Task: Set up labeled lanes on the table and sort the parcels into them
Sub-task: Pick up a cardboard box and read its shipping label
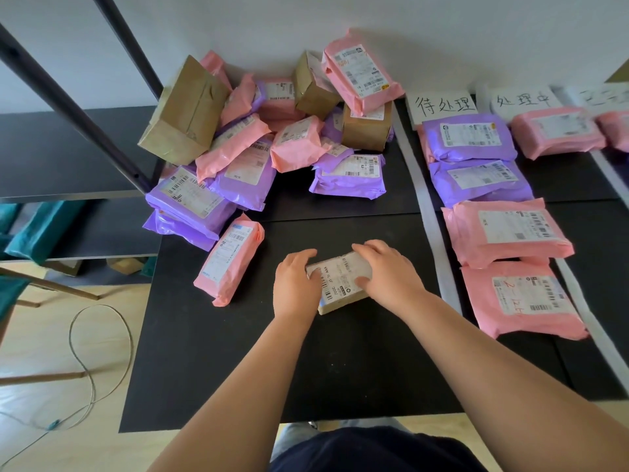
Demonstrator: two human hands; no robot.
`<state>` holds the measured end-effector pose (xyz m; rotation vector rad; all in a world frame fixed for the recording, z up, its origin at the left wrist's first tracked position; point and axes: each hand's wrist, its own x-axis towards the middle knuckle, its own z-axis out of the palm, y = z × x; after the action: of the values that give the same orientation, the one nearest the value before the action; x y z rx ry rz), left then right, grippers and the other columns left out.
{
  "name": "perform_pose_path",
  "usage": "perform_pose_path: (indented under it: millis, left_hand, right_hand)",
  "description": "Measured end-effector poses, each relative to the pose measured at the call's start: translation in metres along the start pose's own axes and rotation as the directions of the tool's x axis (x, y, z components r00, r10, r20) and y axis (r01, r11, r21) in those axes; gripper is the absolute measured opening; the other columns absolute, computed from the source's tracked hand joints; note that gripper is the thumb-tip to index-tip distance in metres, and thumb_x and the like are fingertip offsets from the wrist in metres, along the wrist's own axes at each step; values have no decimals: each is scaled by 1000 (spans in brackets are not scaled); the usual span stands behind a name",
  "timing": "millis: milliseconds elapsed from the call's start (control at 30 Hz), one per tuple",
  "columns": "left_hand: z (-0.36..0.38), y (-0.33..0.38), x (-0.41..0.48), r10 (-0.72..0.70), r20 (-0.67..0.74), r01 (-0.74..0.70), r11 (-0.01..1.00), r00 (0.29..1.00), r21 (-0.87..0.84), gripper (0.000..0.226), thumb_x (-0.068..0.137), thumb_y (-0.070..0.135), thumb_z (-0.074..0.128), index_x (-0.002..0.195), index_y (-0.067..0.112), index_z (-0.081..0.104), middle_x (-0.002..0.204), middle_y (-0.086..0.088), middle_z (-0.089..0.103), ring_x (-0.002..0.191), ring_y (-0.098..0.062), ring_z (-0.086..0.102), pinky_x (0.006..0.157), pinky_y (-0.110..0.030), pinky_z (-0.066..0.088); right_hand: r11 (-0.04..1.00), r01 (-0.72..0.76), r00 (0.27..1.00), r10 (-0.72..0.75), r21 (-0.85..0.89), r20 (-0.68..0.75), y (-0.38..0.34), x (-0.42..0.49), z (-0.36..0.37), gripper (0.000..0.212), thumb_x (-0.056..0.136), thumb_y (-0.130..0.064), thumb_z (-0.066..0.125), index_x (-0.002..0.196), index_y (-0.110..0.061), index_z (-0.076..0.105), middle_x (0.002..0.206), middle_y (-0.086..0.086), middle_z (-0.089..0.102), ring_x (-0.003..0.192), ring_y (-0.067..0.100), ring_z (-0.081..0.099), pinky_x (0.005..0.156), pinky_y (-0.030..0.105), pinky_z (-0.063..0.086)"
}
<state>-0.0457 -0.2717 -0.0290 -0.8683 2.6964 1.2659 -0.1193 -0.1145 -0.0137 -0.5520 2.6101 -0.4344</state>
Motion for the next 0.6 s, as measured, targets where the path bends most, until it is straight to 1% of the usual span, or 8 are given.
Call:
perform_pose_path:
  millis: [133, 167, 233, 300, 333, 400, 467, 600]
  left_hand:
    - [2, 0, -14, -141, -64, 136, 987, 988, -81, 50, 95, 21, 61, 142, 24, 44, 143, 3, 43, 128, -13, 45, 91, -24, 43]
    - [2, 1, -18, -160, -69, 153, 984, 985, -90, 52, 95, 22, 62, 142, 24, 42, 143, 3, 43, 123, -12, 48, 88, -23, 42]
    - [5, 4, -21, -178, -48, 173, 980, 983, -102, 52, 94, 24, 64, 141, 23, 42, 140, 4, 44, 102, -3, 50, 78, -18, 42]
    - [8, 8, -22, -194, 22, 195, 973, 981, -123, 47, 95, 25, 63, 137, 23, 44, 136, 6, 46, 85, 1, 50, 63, -12, 38]
    - [9, 10, -21, -201, 66, 208, 968, 977, -142, 45, 95, 26, 62, 137, 23, 44, 135, 6, 49, 83, 1, 52, 59, -12, 38]
    - [12, 11, -17, -193, 129, 214, 962, 973, -172, 45, 96, 24, 61, 139, 23, 45, 135, 5, 54, 94, -4, 60, 58, -13, 43]
    - [14, 11, -15, -167, 142, 190, 967, 976, -168, 45, 97, 23, 60, 139, 25, 45, 134, 5, 58, 104, -9, 63, 59, -13, 46]
    - [13, 5, -14, -157, 185, 176, 981, 970, -88, 41, 98, 28, 57, 138, 24, 50, 131, 5, 60, 103, -7, 62, 58, -12, 42]
  right_hand:
    - [990, -65, 998, 63, -128, -24, 0, -2, -3, 66, 89, -53, 63, 147, -33, 39, 134, -1, 43, 121, 18, 46, 100, 36, 42]
    - [984, -108, 994, 105, -142, -32, -1, -2, -3, 64, 89, -57, 61, 144, -30, 42, 131, 1, 44, 118, 19, 47, 97, 35, 42]
    - [971, -194, 981, 191, -143, -33, -4, -3, -1, 66, 88, -63, 58, 140, -24, 46, 130, 4, 47, 117, 21, 50, 95, 36, 44]
    - [963, -234, 972, 237, -134, 1, -6, -4, 4, 68, 88, -67, 54, 138, -20, 47, 129, 5, 51, 117, 22, 53, 95, 37, 46]
    - [963, -241, 969, 246, -124, 28, -7, -4, 7, 68, 89, -66, 52, 138, -20, 47, 128, 5, 54, 116, 22, 55, 95, 38, 48]
    - [964, -255, 962, 261, -69, 82, -10, -5, 13, 63, 93, -63, 50, 138, -19, 48, 126, 4, 58, 112, 21, 59, 94, 39, 51]
    - [958, -285, 954, 279, 42, 113, -11, -7, 17, 55, 96, -57, 49, 136, -20, 49, 122, 2, 61, 105, 18, 62, 88, 38, 55]
    - [924, -332, 940, 308, 188, 148, -9, -10, 20, 41, 102, -44, 45, 133, -19, 54, 116, -1, 64, 96, 13, 63, 82, 31, 57]
